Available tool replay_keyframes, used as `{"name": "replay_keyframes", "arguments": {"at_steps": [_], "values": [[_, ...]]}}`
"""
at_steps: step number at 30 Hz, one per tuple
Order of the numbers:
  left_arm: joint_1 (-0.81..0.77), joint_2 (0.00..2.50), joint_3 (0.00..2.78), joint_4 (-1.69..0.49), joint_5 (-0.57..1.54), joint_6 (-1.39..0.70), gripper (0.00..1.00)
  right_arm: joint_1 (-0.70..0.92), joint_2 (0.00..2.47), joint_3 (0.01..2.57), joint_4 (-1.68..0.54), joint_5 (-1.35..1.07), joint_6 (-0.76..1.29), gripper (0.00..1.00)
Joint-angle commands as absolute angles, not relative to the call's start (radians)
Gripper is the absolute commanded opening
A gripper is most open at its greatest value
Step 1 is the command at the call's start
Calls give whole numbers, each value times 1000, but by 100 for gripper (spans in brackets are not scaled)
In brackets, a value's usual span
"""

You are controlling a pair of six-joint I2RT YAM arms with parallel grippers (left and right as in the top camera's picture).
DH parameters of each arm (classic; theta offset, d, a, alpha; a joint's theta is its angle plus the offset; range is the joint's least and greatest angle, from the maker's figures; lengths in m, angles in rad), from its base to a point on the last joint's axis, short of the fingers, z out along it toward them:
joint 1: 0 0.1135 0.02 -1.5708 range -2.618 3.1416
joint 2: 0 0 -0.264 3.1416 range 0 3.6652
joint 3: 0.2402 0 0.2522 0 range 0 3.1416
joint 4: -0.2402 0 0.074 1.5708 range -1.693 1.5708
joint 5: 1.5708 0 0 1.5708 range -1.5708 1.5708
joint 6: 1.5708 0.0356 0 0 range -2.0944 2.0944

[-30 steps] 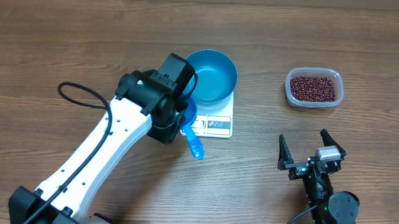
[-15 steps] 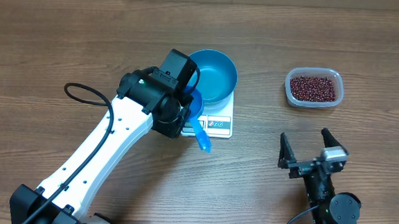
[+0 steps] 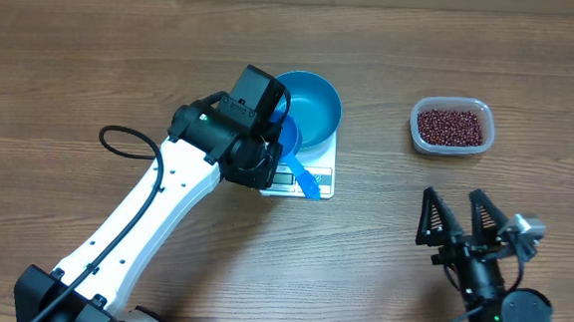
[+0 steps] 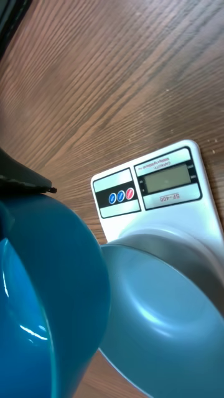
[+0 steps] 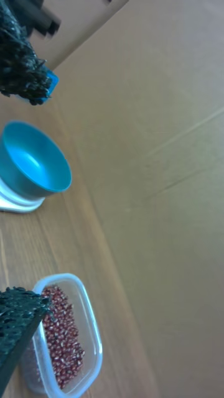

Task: Scoop item into bowl and weigh 150g on scale
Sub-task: 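Move the right gripper toward the scoop held by the left gripper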

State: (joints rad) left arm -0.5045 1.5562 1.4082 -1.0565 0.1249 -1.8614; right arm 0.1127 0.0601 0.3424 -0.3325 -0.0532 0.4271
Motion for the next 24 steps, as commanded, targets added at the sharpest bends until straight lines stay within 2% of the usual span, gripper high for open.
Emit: {"name": "replay_keyframes", "arguments": {"at_steps": [1,7,15,18,24], "values": [[-511,1559,1407,-1056,139,-1953,4,110,151,475,-407,-84,453,100],[-511,1559,1407,-1057,180,-1967,4,110,370,655,-511,-293,453,100],[-511,1559,1407,-1056,185,-1969,4,110,537,675,-379,-580,455,100],[-511,1559,1407,-1049,187,-2014,4,110,566,675,-296,-703,527,100],[-511,1559,1407,-996,233,-2086,4,110,595,675,-226,-731,638,100]]}}
